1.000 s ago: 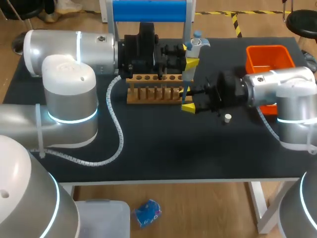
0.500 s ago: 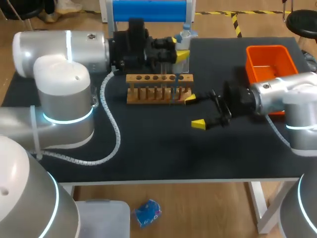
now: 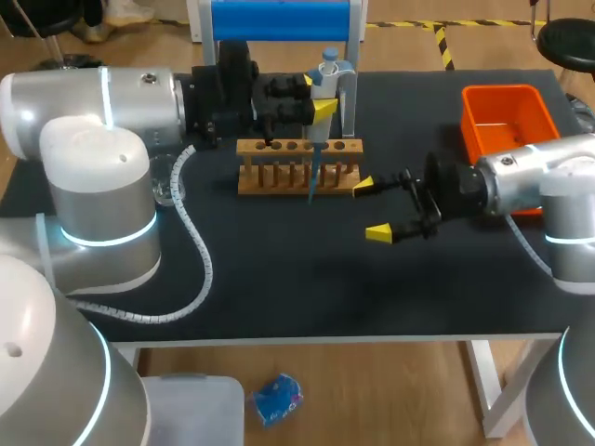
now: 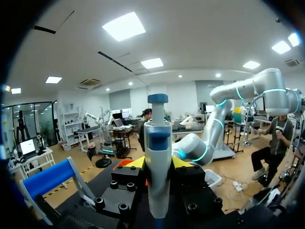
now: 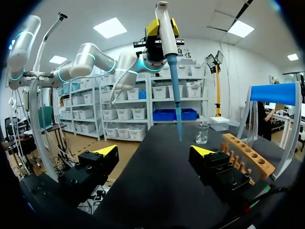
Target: Invert the test tube, pick up the pipette, mount the tip to pipette, aspirate from beaker and dispense into the tube, eject the tip, return the pipette, and cap with the stopper.
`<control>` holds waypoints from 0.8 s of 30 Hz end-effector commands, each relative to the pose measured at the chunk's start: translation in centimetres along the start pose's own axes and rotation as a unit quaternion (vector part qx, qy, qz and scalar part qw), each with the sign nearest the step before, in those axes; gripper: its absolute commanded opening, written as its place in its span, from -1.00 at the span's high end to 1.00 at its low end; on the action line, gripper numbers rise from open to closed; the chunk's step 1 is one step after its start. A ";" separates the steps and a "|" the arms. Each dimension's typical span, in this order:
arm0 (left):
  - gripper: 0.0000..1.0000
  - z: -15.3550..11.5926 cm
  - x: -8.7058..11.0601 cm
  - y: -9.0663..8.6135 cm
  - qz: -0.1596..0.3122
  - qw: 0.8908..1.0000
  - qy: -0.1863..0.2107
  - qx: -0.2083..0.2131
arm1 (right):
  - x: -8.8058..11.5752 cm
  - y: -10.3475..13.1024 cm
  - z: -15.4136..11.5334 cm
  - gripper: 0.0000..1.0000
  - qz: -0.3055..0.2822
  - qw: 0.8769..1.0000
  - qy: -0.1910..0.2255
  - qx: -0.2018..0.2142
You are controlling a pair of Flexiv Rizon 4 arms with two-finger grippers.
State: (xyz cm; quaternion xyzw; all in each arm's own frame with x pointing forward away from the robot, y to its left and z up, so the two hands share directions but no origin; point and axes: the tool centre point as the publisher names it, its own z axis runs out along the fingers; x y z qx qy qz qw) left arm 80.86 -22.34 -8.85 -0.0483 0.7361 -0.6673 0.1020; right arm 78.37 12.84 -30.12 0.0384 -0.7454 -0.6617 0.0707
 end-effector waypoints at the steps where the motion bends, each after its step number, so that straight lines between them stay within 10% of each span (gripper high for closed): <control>1: 1.00 0.0 0.0 0.0 0.000 1.000 0.001 0.002 | 0.0 0.1 0.0 -1.00 0.000 1.000 0.000 0.001; 24: 1.00 -13.8 -4.6 1.0 0.007 1.000 -0.005 0.020 | -1.7 0.8 10.0 -1.00 -0.018 0.993 -0.113 0.028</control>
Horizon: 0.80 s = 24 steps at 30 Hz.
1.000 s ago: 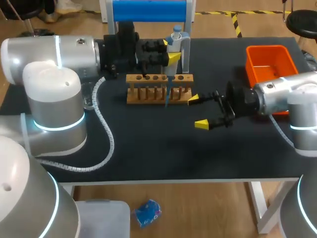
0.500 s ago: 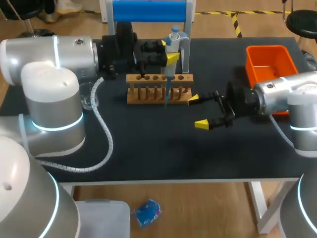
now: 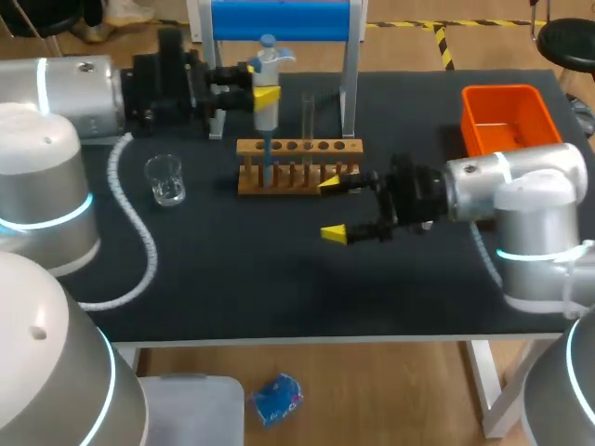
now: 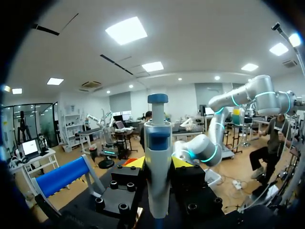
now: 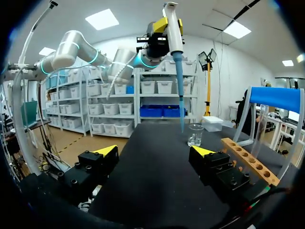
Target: Invert the test tube, pick up the pipette, mount the tip to pipette, aspirate from beaker and dispense into the tube, eject the tip, return the pipette, and cap with the stopper.
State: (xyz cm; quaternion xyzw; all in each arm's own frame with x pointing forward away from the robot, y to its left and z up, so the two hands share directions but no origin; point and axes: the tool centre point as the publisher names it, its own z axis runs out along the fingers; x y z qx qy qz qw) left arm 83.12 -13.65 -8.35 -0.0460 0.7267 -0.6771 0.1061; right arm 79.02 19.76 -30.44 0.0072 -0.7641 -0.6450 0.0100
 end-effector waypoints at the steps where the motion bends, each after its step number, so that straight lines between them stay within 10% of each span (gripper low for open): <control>1: 1.00 -6.3 -1.0 0.4 0.004 1.000 -0.008 0.008 | 0.4 0.5 3.9 -1.00 -0.006 0.999 -0.054 0.005; 24: 1.00 -7.7 -3.2 0.9 0.001 0.999 -0.037 0.006 | 0.6 0.8 5.2 -1.00 -0.012 0.998 -0.062 0.010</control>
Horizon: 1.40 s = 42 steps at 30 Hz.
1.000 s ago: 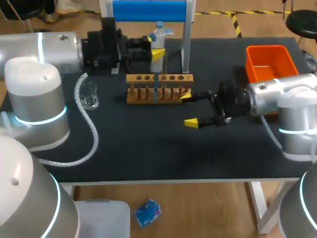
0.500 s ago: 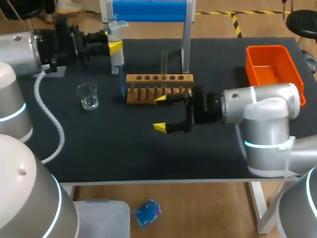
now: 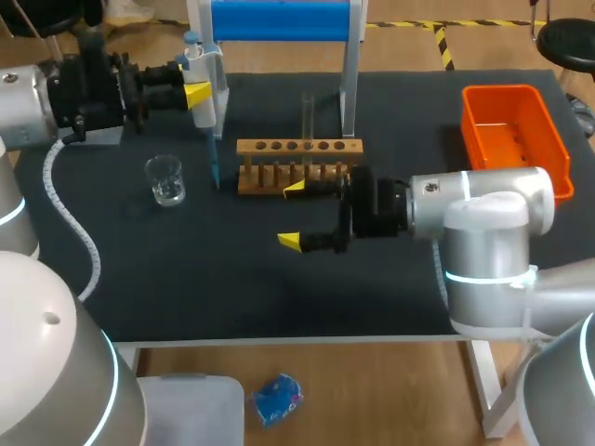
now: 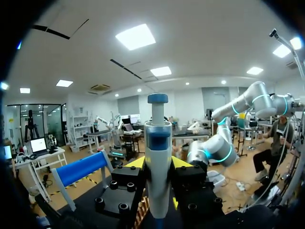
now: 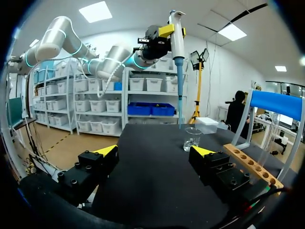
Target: Invert the test tube, pick up the pipette, mount the tip to pipette, aspirate from beaker and dispense into the tube, eject the tip, return the pipette, and cap with the stopper.
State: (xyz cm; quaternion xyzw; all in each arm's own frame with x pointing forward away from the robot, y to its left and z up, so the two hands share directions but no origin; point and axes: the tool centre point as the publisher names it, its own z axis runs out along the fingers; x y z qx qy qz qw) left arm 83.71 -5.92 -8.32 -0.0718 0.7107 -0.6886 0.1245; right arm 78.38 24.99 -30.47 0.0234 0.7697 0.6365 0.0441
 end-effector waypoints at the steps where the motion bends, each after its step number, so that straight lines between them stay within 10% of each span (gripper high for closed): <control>1: 1.00 -0.4 -1.5 0.3 0.013 1.000 -0.008 -0.015 | 0.0 -0.2 0.4 -1.00 -0.001 1.000 -0.009 0.015; 42: 1.00 -6.2 -10.6 4.8 0.004 0.999 -0.040 -0.015 | -8.6 -5.9 18.4 -1.00 0.078 0.990 -0.087 0.077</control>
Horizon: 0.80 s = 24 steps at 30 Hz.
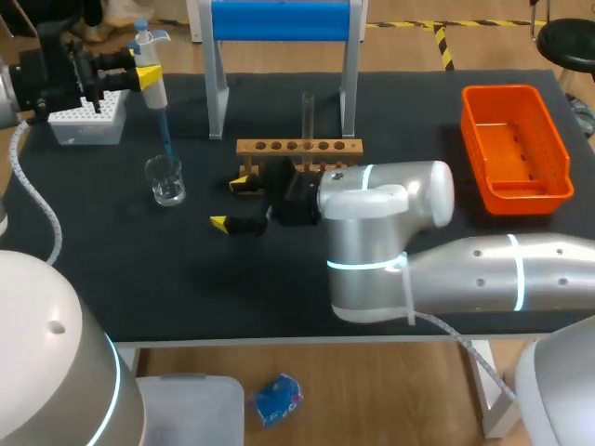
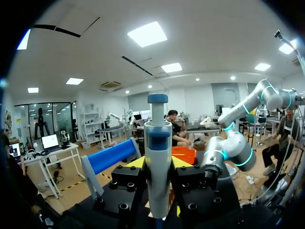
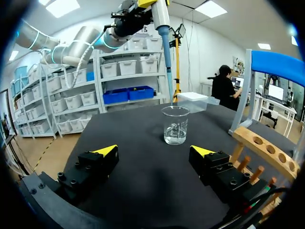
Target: Invert the test tube, pick up the pipette, mount the tip to pipette, aspirate from beaker and dispense into the tube, eject the tip, return the pipette, and cap with the stopper.
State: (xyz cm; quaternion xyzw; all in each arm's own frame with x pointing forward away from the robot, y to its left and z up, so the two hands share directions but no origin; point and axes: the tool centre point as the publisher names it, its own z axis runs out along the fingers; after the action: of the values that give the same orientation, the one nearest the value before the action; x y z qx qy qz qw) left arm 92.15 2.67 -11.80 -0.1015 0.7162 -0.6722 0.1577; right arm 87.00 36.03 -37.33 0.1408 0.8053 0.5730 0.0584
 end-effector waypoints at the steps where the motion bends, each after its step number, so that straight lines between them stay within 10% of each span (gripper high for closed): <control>1: 1.00 -0.4 -0.6 0.4 0.000 1.000 0.004 0.001 | -0.5 -0.1 6.1 -1.00 0.001 1.000 -0.001 0.002; 24: 1.00 -0.3 -1.1 2.5 0.038 0.999 -0.032 -0.016 | -0.8 -0.2 7.1 -1.00 0.001 1.000 -0.017 0.021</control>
State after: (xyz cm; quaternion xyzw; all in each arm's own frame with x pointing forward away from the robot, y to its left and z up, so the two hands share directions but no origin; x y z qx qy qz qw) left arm 93.61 3.88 -13.87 -0.0941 0.7299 -0.6482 0.1955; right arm 89.49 41.67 -39.70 0.1503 0.8160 0.5542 0.0658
